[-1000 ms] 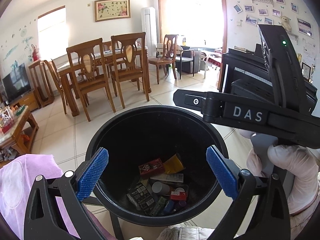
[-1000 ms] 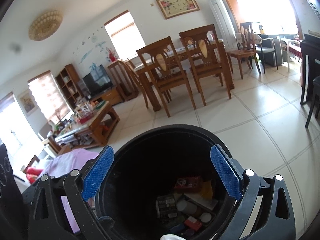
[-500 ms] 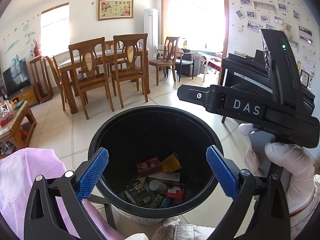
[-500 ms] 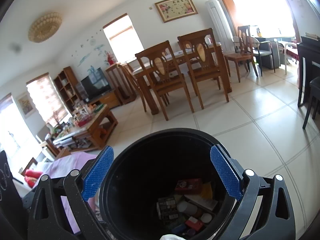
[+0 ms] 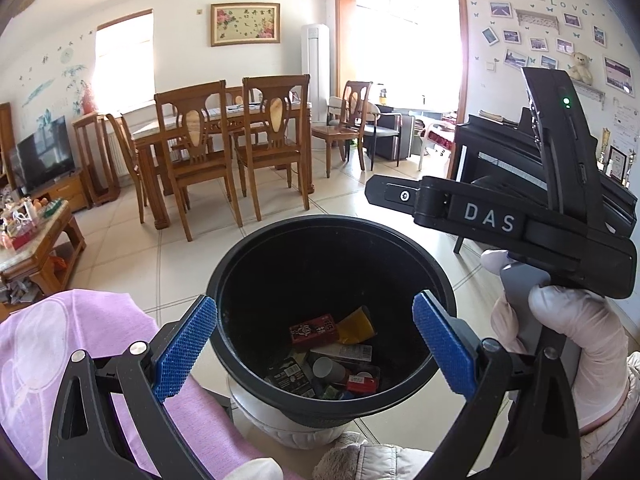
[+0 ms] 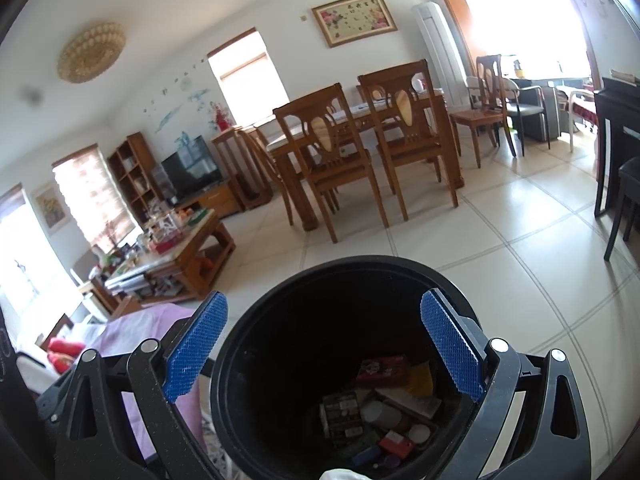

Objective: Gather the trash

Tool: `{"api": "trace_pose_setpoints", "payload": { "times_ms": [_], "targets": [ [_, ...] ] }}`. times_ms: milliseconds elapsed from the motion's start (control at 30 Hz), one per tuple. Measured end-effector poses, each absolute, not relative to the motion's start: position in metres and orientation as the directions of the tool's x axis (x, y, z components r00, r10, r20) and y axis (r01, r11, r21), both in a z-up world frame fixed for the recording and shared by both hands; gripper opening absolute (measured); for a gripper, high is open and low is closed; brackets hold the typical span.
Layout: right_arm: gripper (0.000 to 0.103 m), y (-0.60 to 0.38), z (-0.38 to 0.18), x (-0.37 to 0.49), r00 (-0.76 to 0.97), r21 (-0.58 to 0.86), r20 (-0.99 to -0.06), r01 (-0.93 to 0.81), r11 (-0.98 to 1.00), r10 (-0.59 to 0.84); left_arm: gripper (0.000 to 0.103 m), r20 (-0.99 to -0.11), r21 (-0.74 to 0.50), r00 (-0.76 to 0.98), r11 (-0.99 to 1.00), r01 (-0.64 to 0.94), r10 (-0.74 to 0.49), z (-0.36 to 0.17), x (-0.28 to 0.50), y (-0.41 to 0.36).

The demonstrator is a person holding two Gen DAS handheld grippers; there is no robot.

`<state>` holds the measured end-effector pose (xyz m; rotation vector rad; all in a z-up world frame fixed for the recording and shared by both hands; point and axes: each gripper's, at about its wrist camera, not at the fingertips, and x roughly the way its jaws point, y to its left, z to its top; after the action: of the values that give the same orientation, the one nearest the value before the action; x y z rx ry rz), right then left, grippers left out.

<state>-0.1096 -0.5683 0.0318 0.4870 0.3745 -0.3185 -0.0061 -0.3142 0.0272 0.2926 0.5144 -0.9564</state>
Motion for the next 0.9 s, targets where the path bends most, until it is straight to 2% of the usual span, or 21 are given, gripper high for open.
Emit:
{"api": "trace_pose_setpoints", "payload": {
  "times_ms": [200,400,700,800,900],
  "targets": [
    [0.096,-0.552,0.043,-0.1,0.896,0.39,-0.401,0.356,0.849,-0.191,0.098,-0.514,-0.007,0.517,0.606,0.795,-0.685,0.037,-0.001,-0.279],
    [0.096,-0.498,0.056,-0.066,0.92,0.366,-0.379,0.245,0.898,-0.097,0.098,-0.454,-0.018,0.647,0.732,0.681,-0.613,0.051,0.011,-0.197],
    [0.096,-0.349,0.064,0.012,0.902,0.305,-0.388,-0.066,0.95,0.187,0.098,-0.424,-0.043,0.837,0.931,0.364,-0.347,0.059,0.039,-0.039],
    [0.096,-0.298,0.061,0.033,0.875,0.276,-0.409,-0.151,0.949,0.258,0.098,-0.425,-0.043,0.872,0.967,0.25,-0.244,0.053,0.046,0.006],
    [0.096,-0.257,0.054,0.044,0.85,0.25,-0.433,-0.207,0.946,0.301,0.098,-0.43,-0.048,0.882,0.98,0.192,-0.194,0.048,0.048,0.034]
  ]
}}
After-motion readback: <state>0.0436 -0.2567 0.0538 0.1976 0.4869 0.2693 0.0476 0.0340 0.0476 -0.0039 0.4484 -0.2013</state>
